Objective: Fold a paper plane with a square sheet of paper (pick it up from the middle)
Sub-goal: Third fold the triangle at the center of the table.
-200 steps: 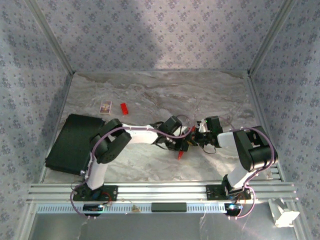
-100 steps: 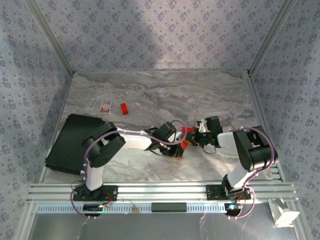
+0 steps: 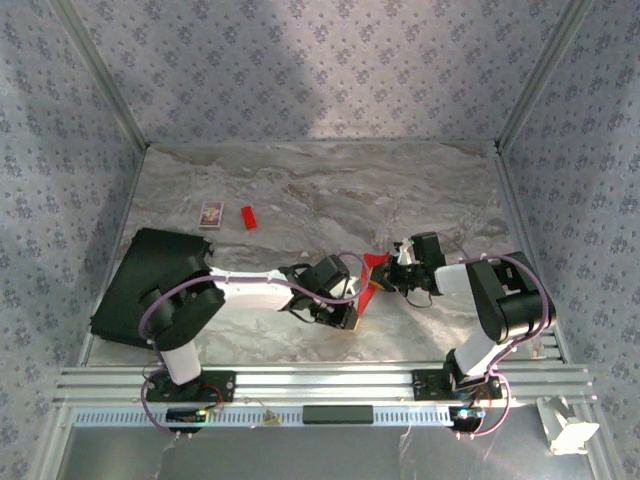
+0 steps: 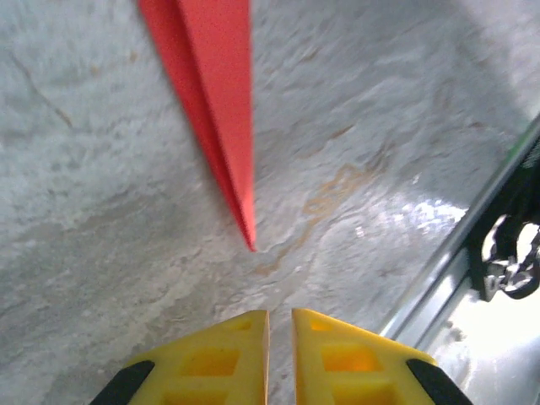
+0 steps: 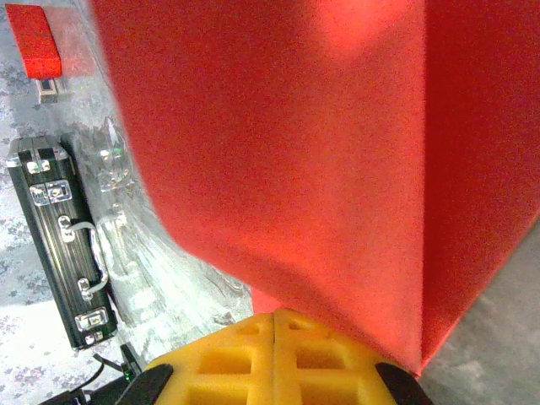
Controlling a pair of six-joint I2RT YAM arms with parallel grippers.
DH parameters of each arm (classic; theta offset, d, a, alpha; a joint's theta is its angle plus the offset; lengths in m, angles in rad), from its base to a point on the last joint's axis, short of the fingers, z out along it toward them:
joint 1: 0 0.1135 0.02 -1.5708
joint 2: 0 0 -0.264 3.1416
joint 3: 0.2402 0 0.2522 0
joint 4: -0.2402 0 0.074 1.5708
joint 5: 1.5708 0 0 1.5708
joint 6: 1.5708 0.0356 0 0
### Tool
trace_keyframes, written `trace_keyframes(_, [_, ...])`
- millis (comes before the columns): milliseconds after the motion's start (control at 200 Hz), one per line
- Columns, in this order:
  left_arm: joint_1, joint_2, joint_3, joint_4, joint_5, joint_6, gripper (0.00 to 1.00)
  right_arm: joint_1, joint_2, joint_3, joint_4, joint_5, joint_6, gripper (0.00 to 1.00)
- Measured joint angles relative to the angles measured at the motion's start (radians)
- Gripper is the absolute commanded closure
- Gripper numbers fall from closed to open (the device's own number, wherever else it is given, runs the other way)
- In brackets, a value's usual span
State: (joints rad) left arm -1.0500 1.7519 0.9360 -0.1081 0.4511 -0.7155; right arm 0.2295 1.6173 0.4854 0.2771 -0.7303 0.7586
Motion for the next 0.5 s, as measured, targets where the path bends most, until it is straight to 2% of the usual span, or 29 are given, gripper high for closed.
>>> trace_keyframes(145, [0.057, 0.008, 0.039, 0.051, 0.001, -0.029, 0.86, 0.001, -0.001, 0.0, 0.0, 0.001, 0.003, 0.95])
trace_keyframes(305, [0.121, 0.095, 0.124, 0.109, 0.0, -0.057, 0.86, 0.002, -0.002, 0.0, 0.001, 0.001, 0.009, 0.94])
trace_keyframes(500, [0.126, 0.195, 0.199, 0.137, 0.009, -0.07, 0.86, 0.002, -0.002, 0.0, 0.002, 0.002, 0.011, 0.94])
